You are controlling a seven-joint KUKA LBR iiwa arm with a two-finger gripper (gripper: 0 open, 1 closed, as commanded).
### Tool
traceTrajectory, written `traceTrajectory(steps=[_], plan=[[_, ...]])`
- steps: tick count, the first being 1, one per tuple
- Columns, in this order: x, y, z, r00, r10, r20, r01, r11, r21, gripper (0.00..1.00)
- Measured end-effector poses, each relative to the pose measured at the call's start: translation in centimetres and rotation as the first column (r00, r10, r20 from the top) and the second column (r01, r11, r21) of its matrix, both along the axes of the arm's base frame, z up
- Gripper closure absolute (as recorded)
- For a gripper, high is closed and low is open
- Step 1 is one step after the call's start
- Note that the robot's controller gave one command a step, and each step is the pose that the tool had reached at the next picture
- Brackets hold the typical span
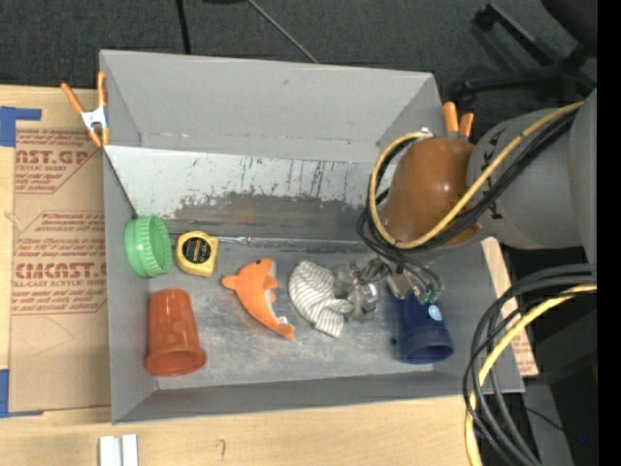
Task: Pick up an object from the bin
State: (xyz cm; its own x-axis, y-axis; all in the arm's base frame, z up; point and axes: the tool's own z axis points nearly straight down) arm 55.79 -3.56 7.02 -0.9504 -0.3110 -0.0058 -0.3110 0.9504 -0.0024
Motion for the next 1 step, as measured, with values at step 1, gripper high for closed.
traceTrajectory(steps=[1], plan=[[0.00, 0.00, 0.00, 1.000, 0.000, 0.000, 0.000, 1.000, 0.000, 1.00]])
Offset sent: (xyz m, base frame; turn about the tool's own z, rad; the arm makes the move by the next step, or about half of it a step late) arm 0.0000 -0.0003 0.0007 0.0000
